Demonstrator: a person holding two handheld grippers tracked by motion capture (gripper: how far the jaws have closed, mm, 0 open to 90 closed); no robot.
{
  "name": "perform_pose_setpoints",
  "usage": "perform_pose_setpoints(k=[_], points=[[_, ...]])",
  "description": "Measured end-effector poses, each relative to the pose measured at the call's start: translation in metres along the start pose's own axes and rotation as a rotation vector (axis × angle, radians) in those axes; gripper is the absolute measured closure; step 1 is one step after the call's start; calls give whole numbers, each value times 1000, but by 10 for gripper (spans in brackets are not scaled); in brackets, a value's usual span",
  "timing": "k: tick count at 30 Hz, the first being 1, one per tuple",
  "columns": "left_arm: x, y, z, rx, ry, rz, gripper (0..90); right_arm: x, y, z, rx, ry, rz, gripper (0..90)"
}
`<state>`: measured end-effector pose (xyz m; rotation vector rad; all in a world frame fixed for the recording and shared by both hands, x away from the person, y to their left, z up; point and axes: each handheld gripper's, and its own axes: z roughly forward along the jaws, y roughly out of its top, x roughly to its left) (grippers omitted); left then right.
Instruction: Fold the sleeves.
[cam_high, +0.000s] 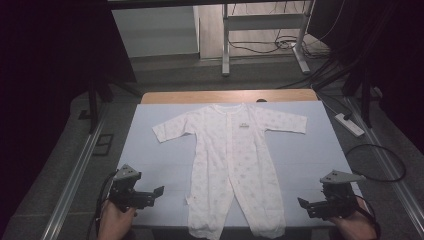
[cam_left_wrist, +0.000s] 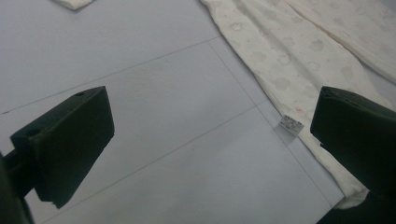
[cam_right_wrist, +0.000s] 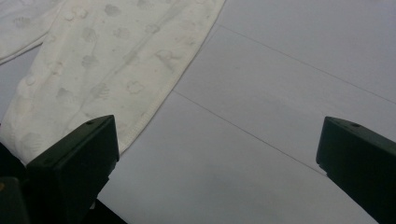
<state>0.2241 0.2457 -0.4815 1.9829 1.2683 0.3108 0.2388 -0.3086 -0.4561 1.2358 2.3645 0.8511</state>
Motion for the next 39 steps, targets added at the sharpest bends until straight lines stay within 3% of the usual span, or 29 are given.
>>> perform_pose_setpoints(k=[29,39], points=[[28,34,26,26,-3,-28,0,0,1,1,9,-3,4,0],[35,47,36,34,8,-16,0,0,0,1,4,-7,5,0]])
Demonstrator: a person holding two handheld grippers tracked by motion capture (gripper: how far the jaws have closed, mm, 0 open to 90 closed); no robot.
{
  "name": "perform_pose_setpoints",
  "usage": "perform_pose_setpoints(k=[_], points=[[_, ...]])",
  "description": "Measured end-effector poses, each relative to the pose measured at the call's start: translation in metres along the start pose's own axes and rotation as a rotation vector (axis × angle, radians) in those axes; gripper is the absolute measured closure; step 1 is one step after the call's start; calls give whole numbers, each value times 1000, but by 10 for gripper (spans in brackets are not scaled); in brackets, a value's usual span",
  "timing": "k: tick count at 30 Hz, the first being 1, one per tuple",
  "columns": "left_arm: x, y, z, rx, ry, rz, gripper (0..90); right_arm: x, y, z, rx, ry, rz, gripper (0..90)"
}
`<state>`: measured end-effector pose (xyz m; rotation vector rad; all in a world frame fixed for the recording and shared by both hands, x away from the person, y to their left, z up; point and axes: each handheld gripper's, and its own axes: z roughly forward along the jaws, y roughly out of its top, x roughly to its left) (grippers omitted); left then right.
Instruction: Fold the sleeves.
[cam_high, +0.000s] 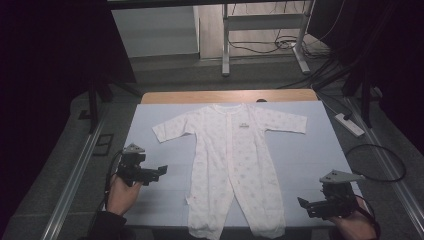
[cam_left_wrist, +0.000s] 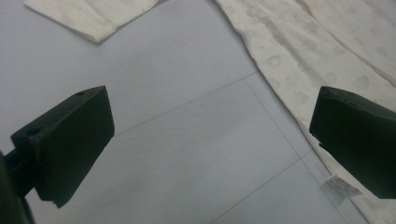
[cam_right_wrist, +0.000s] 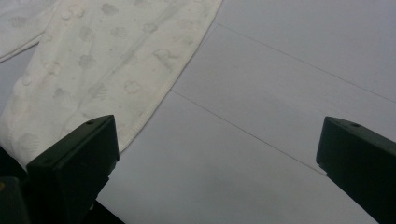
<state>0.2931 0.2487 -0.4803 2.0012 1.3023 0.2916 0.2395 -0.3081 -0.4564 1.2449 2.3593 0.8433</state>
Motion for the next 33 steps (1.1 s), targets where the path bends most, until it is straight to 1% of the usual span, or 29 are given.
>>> perform_pose_setpoints(k=[5,13,20,29,33], points=[[5,7,4,-2,8,-2,0,0,0,0,0,0,2,0],[13,17,14,9,13,-7,0,0,0,0,1,-1,4,0],[19,25,21,6,5,-18,0,0,0,0,2,-3,4,0],[27,37,32,21,0,-16,0,0,0,0,4,-4,5,0],[31,40,35,19,3,-18,0,0,0,1,5,-4,4,0]])
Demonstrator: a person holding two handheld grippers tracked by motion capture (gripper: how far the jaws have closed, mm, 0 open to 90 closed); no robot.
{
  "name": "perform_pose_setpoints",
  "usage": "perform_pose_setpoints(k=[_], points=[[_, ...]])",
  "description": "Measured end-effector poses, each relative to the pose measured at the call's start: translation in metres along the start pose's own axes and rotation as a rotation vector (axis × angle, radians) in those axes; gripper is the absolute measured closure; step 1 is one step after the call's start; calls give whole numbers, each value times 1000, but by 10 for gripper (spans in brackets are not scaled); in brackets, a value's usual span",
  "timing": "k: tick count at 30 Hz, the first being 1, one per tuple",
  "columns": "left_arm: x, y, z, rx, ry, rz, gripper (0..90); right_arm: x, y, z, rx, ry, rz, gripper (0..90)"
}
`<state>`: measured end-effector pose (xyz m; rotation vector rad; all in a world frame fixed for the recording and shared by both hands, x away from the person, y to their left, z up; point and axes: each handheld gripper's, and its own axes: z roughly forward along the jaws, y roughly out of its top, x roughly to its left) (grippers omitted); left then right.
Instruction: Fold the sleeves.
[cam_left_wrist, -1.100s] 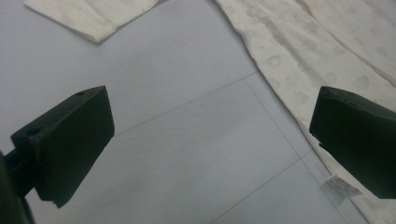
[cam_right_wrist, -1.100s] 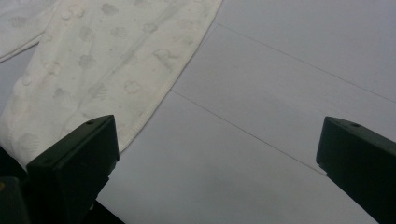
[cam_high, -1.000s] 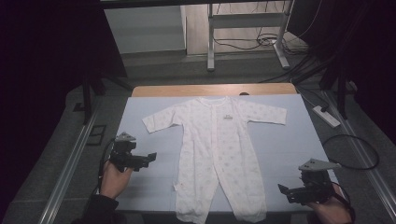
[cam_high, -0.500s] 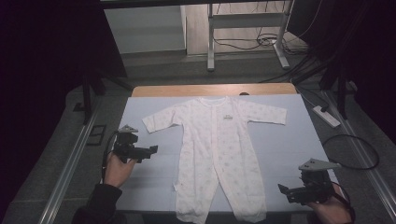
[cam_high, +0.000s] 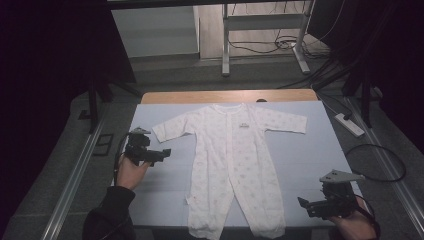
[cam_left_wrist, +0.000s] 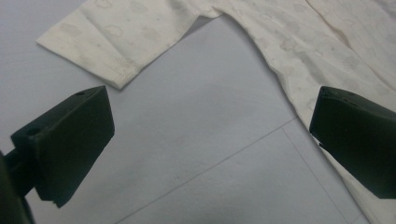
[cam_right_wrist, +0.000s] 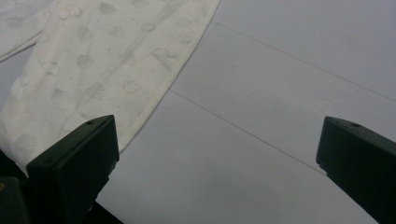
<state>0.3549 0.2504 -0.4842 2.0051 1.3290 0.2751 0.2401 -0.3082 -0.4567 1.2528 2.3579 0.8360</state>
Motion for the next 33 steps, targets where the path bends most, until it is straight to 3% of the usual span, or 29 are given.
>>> perform_pose_setpoints(k=[11,33], points=[[12,10,11,-6,16,11,0,0,0,0,0,-2,1,0],[38,30,35,14,49,-5,0,0,0,0,4,-2,-2,0]])
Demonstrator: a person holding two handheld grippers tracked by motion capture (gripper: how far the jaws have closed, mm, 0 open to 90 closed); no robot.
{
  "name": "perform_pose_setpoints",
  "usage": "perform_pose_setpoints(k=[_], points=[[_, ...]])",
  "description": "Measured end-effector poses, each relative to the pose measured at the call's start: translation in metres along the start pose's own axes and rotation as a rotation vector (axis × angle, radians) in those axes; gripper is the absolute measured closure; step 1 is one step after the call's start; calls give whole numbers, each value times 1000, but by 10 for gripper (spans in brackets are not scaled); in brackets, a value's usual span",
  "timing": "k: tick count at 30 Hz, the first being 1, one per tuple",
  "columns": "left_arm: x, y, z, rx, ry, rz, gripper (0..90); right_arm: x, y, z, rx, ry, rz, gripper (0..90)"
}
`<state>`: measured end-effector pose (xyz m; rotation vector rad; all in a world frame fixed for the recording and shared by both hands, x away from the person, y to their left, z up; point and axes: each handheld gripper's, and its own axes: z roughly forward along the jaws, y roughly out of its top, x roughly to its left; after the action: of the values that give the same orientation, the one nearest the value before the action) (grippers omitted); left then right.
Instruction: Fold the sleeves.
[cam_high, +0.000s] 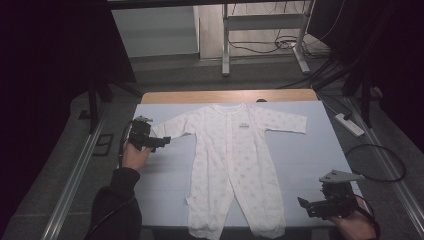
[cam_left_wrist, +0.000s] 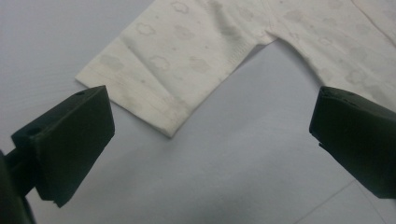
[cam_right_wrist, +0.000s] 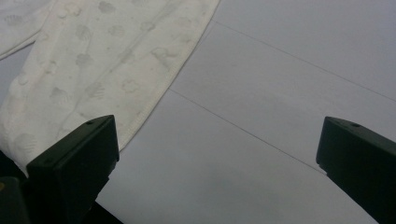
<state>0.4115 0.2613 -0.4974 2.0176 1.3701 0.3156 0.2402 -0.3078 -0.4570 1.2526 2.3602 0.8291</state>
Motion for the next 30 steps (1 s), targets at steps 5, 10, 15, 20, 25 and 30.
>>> perform_pose_setpoints(k=[5,10,15,20,25,30], points=[[4,6,4,7,10,4,0,0,0,0,1,0,-1,0],[10,11,5,12,22,6,0,0,0,0,1,0,-2,0],[15,15,9,14,31,-11,0,1,0,0,2,-1,-4,0],[22,18,14,13,41,-36,0,1,0,0,4,-2,-5,0],[28,21,21,26,53,-47,0,1,0,0,3,-2,-7,0],[35,24,26,49,71,-49,0,1,0,1,4,-2,-8,0]])
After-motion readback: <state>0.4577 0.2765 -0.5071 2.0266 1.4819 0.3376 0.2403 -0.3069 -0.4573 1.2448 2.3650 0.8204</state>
